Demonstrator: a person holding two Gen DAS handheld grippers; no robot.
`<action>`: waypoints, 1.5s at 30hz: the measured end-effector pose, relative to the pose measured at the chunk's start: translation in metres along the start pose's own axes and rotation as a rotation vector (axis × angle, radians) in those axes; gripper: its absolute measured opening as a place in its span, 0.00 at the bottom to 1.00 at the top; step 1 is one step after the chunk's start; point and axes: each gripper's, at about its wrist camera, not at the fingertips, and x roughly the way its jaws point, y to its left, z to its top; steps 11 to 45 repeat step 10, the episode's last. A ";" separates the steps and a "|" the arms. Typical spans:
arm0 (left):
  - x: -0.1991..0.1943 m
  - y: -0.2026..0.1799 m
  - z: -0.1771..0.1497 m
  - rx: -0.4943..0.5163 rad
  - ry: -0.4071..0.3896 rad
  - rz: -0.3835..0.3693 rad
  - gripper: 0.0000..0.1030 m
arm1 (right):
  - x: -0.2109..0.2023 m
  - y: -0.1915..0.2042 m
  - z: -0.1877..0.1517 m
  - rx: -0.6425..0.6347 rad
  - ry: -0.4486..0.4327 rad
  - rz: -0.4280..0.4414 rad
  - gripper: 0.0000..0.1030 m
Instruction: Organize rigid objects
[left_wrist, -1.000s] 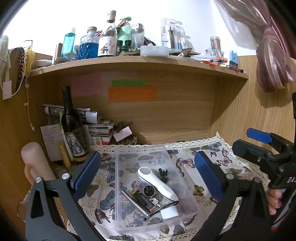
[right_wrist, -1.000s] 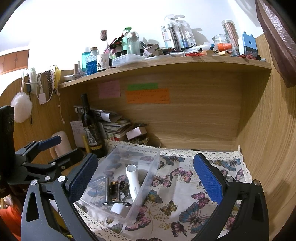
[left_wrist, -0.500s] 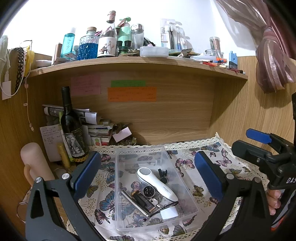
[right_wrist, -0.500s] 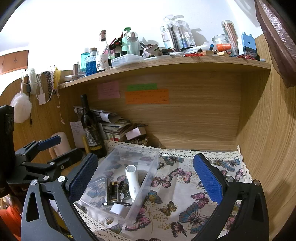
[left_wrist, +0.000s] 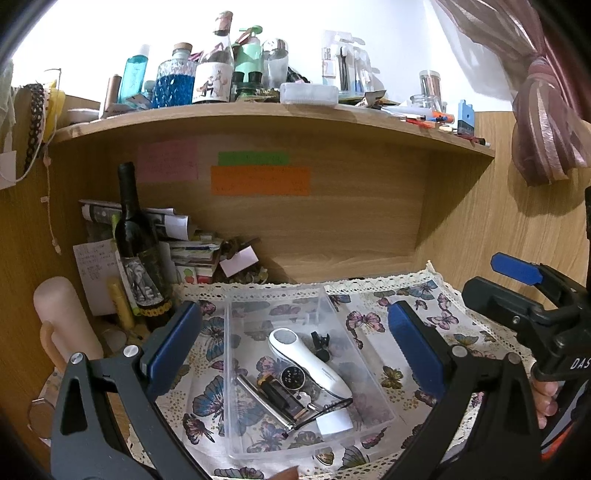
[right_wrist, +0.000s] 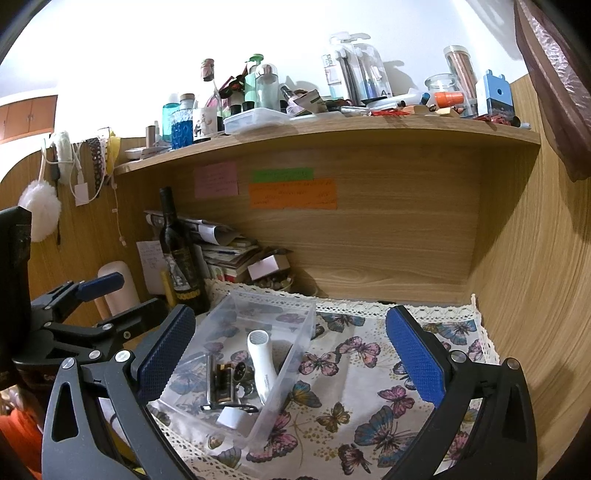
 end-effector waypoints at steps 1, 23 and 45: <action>0.001 0.001 0.000 -0.003 0.003 -0.003 0.99 | 0.000 0.000 0.000 -0.001 0.000 -0.001 1.00; 0.002 0.005 0.000 -0.021 0.001 -0.004 0.99 | 0.005 -0.001 -0.001 -0.004 0.010 0.002 1.00; 0.002 0.005 0.000 -0.021 0.001 -0.004 0.99 | 0.005 -0.001 -0.001 -0.004 0.010 0.002 1.00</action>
